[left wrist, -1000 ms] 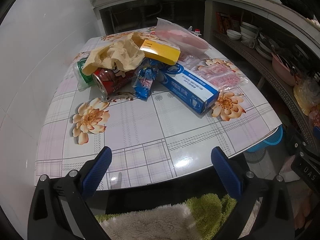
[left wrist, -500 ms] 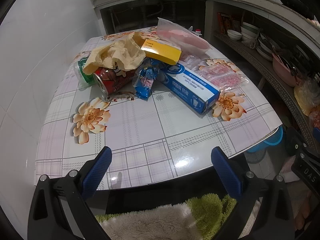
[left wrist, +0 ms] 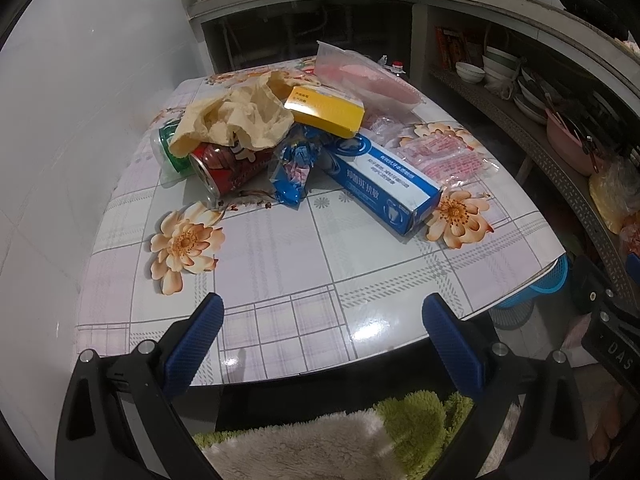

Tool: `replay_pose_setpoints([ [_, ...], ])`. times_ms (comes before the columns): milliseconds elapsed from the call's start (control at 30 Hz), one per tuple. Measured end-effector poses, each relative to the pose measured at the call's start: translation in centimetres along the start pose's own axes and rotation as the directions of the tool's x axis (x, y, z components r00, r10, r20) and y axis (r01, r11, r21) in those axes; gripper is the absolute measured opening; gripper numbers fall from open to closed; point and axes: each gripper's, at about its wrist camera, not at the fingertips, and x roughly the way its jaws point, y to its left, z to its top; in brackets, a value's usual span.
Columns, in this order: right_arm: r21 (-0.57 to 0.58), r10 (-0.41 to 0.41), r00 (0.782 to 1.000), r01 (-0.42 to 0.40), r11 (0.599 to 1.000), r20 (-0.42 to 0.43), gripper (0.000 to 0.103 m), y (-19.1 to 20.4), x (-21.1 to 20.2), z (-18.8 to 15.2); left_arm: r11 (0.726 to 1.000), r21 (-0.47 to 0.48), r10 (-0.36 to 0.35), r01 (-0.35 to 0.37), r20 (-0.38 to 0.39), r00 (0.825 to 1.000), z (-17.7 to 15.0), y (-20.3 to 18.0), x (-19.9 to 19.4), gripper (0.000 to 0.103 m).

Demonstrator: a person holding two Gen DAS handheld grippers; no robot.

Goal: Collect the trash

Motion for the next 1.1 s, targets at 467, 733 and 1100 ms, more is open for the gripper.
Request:
replay_pose_setpoints([
  [467, -0.006, 0.002, 1.000, -0.002, 1.000, -0.012, 0.096, 0.0, 0.1, 0.8, 1.000, 0.006, 0.004, -0.004, 0.002, 1.000, 0.9, -0.3, -0.1, 0.097],
  [733, -0.007, 0.008, 1.000, -0.008, 1.000, -0.016, 0.096, -0.1, 0.0, 0.9, 1.000, -0.007, 0.006, -0.006, 0.006, 1.000, 1.0, 0.0, 0.0, 0.097],
  [1100, 0.004, 0.029, 0.999, -0.029, 1.000, -0.030, 0.096, 0.0, 0.6, 1.4, 1.000, -0.020, -0.004, 0.004, 0.033, 0.999, 1.4, 0.9, 0.1, 0.097],
])
